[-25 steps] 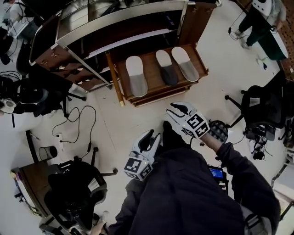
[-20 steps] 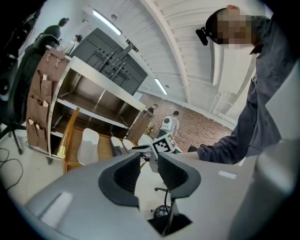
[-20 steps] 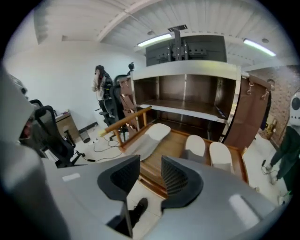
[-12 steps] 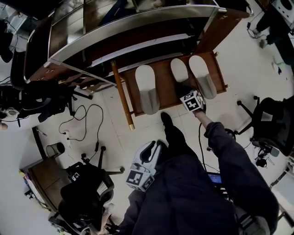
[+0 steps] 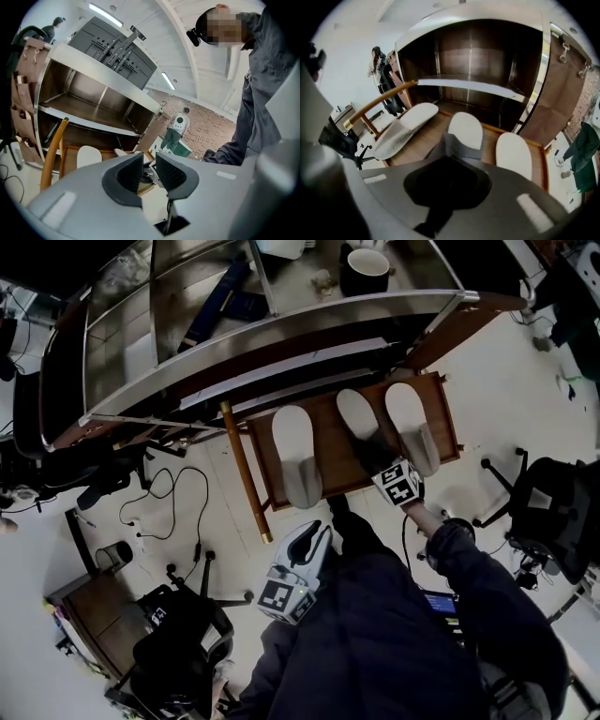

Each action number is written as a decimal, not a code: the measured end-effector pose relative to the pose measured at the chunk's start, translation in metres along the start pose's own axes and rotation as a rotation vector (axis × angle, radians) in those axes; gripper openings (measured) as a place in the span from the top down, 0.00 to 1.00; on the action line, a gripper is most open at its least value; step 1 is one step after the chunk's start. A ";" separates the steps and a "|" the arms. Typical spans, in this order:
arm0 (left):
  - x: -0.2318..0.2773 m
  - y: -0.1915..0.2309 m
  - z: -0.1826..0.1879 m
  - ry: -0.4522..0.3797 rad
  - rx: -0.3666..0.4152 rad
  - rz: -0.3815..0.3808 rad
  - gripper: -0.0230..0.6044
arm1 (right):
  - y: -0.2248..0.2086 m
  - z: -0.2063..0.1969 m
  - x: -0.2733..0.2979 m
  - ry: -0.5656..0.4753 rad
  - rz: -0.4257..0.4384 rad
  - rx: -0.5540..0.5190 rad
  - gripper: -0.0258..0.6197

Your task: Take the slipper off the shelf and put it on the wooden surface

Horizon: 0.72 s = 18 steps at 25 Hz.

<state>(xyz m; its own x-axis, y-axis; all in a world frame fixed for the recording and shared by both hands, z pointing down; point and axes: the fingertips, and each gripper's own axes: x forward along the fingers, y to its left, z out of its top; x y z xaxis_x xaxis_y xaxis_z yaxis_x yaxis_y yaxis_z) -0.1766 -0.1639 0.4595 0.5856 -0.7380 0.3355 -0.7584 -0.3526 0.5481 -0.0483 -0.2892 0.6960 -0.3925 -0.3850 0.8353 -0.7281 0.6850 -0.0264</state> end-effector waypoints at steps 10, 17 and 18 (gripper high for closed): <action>0.021 0.006 0.019 -0.030 -0.001 0.019 0.83 | -0.067 0.192 -0.062 -0.358 -0.039 -0.086 0.94; -0.009 0.011 0.009 -0.035 -0.023 0.119 0.84 | -0.151 0.282 0.057 -0.249 -0.152 -0.070 0.94; -0.016 0.013 0.007 -0.041 -0.031 0.137 0.84 | -0.156 0.277 0.071 -0.195 -0.151 -0.047 0.93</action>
<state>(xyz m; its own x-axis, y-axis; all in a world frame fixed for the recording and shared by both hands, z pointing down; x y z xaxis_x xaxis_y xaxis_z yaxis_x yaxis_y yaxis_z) -0.1979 -0.1611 0.4562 0.4645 -0.8008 0.3780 -0.8209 -0.2293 0.5230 -0.1185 -0.5950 0.6069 -0.3859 -0.5939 0.7059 -0.7615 0.6370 0.1197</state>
